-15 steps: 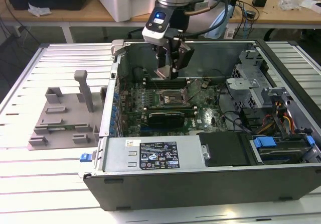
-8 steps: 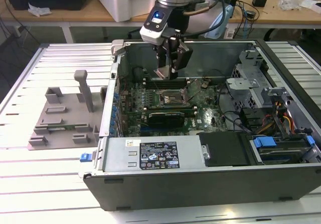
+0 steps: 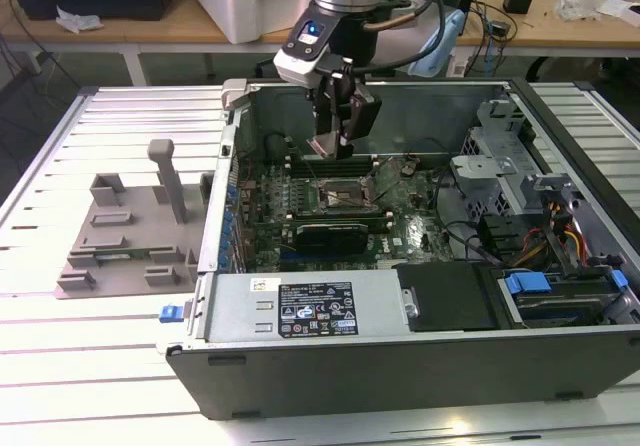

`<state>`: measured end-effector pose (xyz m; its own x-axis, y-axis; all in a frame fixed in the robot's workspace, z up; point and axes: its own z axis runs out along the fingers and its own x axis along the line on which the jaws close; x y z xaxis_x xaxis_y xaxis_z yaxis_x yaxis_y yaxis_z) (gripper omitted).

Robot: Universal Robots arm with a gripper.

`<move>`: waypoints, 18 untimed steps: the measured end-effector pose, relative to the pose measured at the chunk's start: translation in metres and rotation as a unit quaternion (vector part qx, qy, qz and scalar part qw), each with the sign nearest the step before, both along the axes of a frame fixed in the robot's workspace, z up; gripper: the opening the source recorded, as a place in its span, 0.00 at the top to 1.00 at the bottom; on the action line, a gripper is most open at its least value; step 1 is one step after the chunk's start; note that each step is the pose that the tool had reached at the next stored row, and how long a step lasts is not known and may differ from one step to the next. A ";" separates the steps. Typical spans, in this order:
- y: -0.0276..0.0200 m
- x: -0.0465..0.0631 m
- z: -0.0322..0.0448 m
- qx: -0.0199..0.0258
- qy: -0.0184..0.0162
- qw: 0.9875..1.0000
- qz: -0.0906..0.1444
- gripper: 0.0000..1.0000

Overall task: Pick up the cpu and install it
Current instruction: 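Place the cpu into insertion slot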

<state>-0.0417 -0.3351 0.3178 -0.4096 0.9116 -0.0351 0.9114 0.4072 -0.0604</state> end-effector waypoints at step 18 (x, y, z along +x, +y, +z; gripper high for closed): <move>0.0000 0.000 0.0000 -0.008 0.000 0.998 -0.070 0.45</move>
<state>-0.0415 -0.3351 0.3178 -0.2787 0.9591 -0.0500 0.9591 0.2753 -0.0661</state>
